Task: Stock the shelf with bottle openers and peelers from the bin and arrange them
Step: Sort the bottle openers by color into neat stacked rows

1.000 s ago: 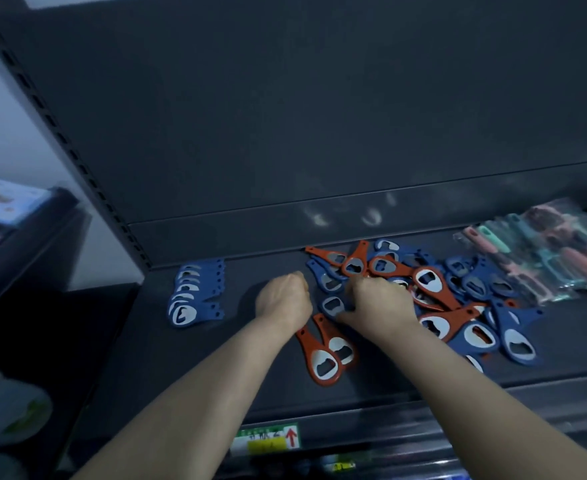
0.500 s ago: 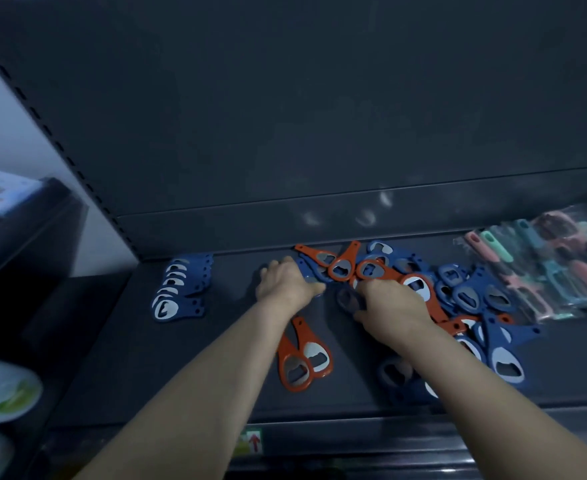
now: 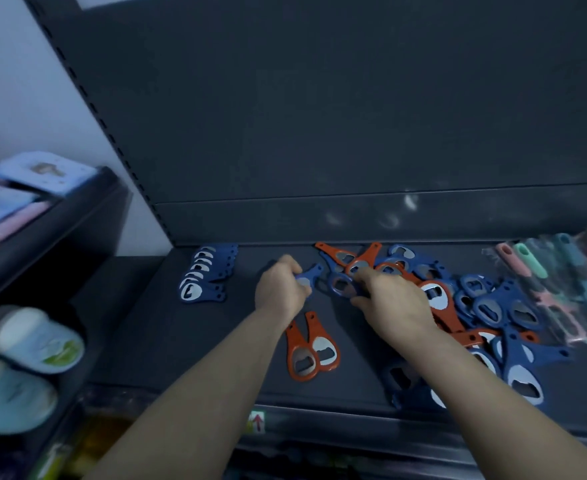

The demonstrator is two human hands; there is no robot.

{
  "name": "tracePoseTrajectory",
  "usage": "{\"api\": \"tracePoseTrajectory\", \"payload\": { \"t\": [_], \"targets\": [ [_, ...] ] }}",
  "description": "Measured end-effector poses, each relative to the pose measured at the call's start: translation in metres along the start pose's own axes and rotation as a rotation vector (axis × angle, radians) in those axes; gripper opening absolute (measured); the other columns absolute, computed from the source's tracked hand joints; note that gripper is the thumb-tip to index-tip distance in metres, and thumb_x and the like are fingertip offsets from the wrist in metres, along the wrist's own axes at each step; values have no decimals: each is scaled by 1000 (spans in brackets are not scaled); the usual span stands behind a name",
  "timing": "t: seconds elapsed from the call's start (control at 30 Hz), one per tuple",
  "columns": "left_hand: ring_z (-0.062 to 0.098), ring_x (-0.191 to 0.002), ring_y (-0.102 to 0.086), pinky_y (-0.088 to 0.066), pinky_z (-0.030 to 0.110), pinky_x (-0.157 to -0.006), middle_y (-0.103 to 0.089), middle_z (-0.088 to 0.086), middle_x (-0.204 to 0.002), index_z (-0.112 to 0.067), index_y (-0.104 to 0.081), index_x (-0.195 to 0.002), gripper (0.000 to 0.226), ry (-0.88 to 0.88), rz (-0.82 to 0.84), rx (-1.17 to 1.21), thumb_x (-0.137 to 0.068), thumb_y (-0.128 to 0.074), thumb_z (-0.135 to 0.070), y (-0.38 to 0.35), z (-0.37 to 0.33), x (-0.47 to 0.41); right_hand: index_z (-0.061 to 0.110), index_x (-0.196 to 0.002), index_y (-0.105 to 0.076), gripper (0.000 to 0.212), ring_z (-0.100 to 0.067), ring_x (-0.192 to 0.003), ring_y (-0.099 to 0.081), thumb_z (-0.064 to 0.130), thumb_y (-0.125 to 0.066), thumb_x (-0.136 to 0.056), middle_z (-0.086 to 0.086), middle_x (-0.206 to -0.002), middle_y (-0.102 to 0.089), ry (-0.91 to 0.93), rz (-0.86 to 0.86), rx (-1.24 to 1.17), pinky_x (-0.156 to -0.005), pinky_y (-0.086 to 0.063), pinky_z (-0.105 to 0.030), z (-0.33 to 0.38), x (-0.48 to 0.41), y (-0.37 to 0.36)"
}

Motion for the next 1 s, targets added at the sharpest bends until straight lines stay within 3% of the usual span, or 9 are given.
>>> {"api": "tracePoseTrajectory", "payload": {
  "t": [0.13, 0.3, 0.43, 0.6, 0.67, 0.8, 1.0],
  "targets": [
    [12, -78, -65, -46, 19, -66, -69, -3, -80, -20, -68, -89, 17, -42, -79, 130, -76, -74, -12, 33, 45, 10, 26, -102, -56, 19, -27, -96, -61, 36, -61, -87, -1, -99, -66, 60, -19, -29, -67, -45, -33, 26, -2, -6],
    [-9, -57, -60, -44, 8, -62, -68, -13, -68, -28, -67, -69, 24, -13, -93, 185, -72, -79, -8, 94, 113, 15, 31, -102, -54, 23, -22, -100, -62, 39, -65, -84, 8, -99, -70, 125, -3, -93, -74, -49, -33, 82, -8, -23],
    [3, -62, -63, -49, 23, -69, -69, -12, -64, -26, -72, -69, 20, 13, -112, 178, -70, -81, -9, 127, 158, 10, 32, -104, -58, 17, -18, -103, -61, 33, -62, -87, 12, -101, -70, 183, 35, -85, -75, -44, -29, 123, -8, -38],
    [4, -65, -61, -43, 14, -63, -70, -3, -70, -20, -75, -75, 14, -84, -61, 182, -70, -80, -7, 137, 179, -11, 33, -108, -64, 20, -17, -106, -60, 34, -62, -88, 12, -107, -69, 157, 110, -65, -81, -46, -29, 151, -7, -55],
    [5, -64, -61, -45, 16, -65, -69, 0, -71, -13, -75, -78, 13, -125, -23, 230, -72, -78, -3, 134, 181, -20, 33, -105, -66, 18, -15, -104, -61, 34, -63, -88, 13, -105, -69, 133, 128, -86, -81, -47, -29, 159, -8, -60],
    [3, -62, -59, -47, 17, -65, -67, -7, -67, -22, -72, -75, 18, -162, -21, 233, -71, -80, -6, 130, 185, -40, 32, -99, -67, 14, -14, -100, -60, 30, -66, -85, 11, -101, -66, 97, 128, -130, -81, -45, -28, 173, -10, -69],
    [3, -64, -52, -48, 18, -70, -59, -4, -79, -14, -69, -92, 28, -212, -94, 216, -68, -83, -8, 131, 190, -47, 31, -98, -66, 15, -13, -99, -58, 28, -66, -84, 9, -100, -64, 73, 140, -184, -82, -44, -27, 197, -18, -87]
  ]
}}
Point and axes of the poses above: each hand's wrist, its own x-axis away from the middle knuckle, its own y-axis out of the back of the hand, z = x × y, the point moved 1 cm from there along -x, towards the middle knuckle
